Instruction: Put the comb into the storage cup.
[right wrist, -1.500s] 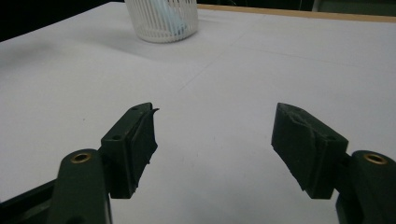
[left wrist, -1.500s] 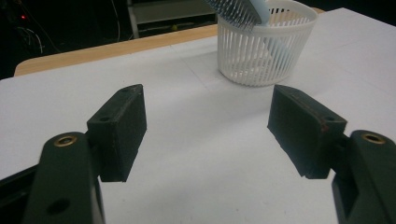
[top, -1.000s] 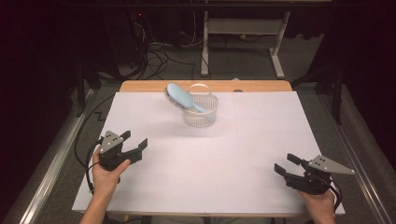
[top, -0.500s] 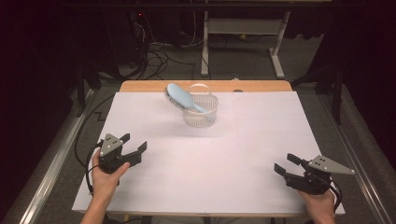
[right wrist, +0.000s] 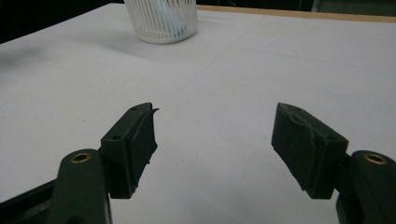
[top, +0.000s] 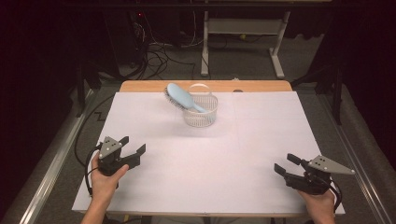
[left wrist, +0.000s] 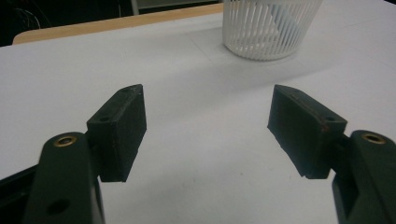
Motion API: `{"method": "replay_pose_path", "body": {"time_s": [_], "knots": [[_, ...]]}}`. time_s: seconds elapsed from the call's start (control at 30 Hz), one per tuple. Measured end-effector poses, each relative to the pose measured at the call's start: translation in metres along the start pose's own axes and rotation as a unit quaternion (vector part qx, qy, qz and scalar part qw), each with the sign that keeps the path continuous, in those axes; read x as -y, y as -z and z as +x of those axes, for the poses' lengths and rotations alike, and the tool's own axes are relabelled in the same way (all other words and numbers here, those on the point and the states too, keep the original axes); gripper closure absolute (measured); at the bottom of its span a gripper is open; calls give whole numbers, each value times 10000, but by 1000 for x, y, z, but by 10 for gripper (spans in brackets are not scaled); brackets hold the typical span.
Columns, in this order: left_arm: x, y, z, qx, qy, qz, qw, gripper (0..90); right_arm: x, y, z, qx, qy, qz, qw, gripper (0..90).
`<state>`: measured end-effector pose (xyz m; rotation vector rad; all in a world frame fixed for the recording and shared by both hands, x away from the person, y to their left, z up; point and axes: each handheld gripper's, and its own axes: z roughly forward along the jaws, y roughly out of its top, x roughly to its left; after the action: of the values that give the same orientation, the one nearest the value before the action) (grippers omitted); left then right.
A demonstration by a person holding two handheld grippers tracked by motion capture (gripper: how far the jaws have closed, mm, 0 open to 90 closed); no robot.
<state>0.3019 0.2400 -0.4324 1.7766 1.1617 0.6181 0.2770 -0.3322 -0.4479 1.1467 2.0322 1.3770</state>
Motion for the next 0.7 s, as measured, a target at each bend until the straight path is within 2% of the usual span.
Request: {"method": "replay_pose_path", "body": {"time_s": [0.7], "knots": [[16,-4,2,67,241,103,9996,288,0,0,0,-1,0,-5,10000,313]]}}
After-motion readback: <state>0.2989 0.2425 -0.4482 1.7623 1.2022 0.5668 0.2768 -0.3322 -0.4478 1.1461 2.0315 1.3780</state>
